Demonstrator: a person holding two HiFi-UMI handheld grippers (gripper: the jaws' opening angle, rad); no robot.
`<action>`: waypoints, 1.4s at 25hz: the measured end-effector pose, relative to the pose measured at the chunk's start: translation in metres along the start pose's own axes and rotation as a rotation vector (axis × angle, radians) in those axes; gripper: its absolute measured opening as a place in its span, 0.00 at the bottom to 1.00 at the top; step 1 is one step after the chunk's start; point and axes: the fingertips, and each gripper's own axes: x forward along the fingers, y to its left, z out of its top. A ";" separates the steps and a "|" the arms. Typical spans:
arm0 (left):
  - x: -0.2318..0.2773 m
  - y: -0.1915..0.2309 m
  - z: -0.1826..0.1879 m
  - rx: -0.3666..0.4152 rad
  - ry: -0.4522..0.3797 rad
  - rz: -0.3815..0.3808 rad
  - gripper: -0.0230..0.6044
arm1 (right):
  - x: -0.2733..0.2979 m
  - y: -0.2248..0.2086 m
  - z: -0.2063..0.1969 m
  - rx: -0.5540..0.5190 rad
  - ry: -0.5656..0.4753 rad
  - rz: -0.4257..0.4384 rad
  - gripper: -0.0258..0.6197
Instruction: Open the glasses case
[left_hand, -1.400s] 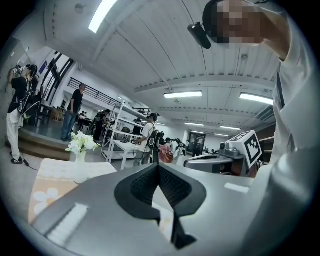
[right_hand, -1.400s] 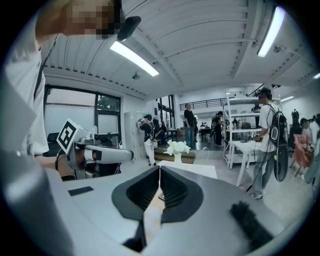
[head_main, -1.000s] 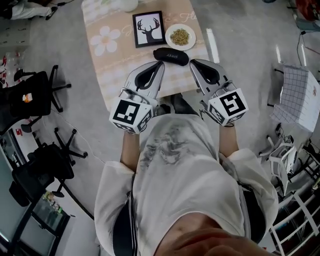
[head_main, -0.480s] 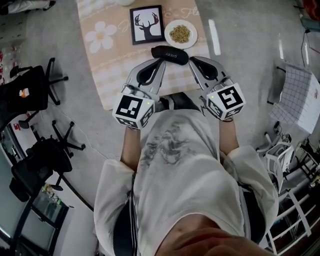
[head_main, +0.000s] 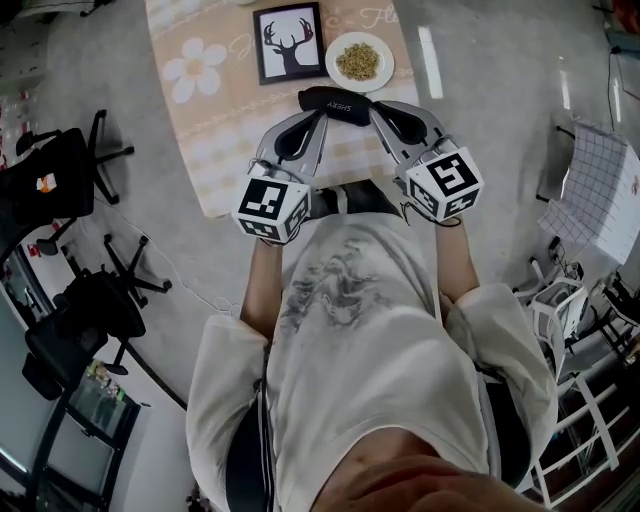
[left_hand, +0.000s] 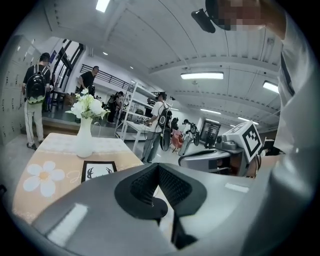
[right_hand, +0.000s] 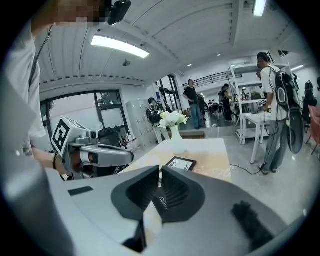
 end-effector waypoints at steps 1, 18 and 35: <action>0.003 0.001 -0.004 -0.004 0.006 -0.001 0.04 | 0.002 -0.002 -0.002 0.005 0.003 0.002 0.07; 0.038 0.004 -0.055 -0.057 0.092 0.004 0.04 | 0.020 -0.031 -0.050 0.013 0.086 0.004 0.07; 0.052 0.027 -0.094 -0.103 0.126 0.066 0.04 | 0.046 -0.058 -0.102 0.026 0.175 -0.023 0.16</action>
